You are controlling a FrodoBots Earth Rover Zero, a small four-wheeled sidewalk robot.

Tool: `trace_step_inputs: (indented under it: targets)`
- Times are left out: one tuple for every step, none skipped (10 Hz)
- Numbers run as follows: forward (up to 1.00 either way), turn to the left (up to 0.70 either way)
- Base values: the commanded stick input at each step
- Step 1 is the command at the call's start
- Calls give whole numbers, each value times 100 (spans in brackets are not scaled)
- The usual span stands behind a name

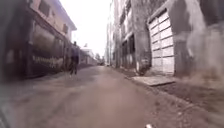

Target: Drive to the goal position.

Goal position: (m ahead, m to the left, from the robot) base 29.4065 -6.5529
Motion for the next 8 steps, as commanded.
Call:
trace_step_inputs:
  targets:
    - [100,0]
    - [100,0]
    - [100,0]
    - [100,0]
    - [100,0]
    - [100,0]
    - [100,0]
    - [100,0]
